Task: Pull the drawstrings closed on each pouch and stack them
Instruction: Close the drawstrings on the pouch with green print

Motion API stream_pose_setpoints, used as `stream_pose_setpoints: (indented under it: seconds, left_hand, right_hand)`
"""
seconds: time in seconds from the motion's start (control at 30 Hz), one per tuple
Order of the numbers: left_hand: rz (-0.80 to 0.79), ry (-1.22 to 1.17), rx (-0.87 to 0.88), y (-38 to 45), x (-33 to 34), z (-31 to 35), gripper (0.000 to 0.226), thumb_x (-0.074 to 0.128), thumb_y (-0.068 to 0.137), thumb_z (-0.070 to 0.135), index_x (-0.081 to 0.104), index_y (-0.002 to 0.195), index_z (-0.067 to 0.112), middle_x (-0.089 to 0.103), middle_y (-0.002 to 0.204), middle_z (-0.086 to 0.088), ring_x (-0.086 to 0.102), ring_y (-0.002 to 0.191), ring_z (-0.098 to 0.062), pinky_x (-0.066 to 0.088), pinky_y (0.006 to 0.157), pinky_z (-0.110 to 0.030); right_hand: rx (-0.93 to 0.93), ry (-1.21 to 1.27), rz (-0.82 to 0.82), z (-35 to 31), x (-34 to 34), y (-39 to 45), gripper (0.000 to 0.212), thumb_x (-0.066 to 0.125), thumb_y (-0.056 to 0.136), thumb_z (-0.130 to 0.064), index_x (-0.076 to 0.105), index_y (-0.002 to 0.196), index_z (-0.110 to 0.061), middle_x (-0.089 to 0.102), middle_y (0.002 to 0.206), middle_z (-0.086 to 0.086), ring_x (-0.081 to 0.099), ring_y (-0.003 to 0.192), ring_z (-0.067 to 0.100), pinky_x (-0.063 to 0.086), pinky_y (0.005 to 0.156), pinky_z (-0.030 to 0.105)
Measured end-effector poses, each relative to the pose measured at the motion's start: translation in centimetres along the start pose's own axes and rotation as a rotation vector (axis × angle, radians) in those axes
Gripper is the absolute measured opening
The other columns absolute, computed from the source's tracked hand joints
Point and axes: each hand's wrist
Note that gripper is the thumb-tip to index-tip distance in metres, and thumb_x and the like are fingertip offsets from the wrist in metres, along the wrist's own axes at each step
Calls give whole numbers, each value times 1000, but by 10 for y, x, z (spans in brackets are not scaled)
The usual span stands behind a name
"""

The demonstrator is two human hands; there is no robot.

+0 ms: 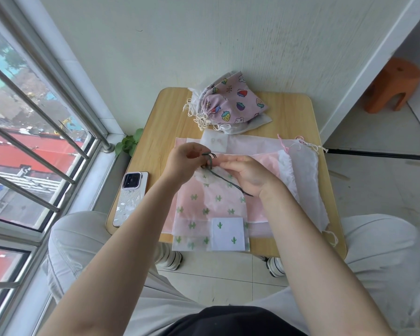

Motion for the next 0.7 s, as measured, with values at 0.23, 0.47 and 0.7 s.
stream_pose_setpoints:
  seconds: [0.23, 0.47, 0.7]
  left_hand:
    - [-48, -110, -64, -2, -3, 1, 9, 69, 89, 13, 76, 95, 13, 73, 82, -1, 63, 70, -10, 53, 77, -27]
    - [-24, -203, -146, -3, 3, 3, 14, 61, 94, 17, 71, 94, 7, 73, 80, -4, 64, 73, -17, 52, 85, -41]
    - [-125, -197, -149, -3, 4, 8, 15, 53, 98, 16, 65, 99, 7, 75, 86, -6, 65, 77, -17, 46, 80, -34]
  right_hand:
    - [-58, -55, 39, -2, -2, 1, 26, 45, 95, 4, 69, 106, -2, 71, 108, 8, 65, 105, 18, 48, 99, 24]
    - [-115, -280, 249, -5, 2, 3, 31, 48, 95, -2, 69, 115, -13, 69, 105, 2, 65, 93, 5, 47, 83, 14]
    - [-128, -107, 325, -2, 9, 10, 13, 65, 88, -5, 75, 93, -13, 73, 101, 11, 68, 103, 26, 49, 101, 40]
Point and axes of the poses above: each hand's wrist, its own y-axis towards the middle knuckle, its own x-axis out of the palm, z = x × y
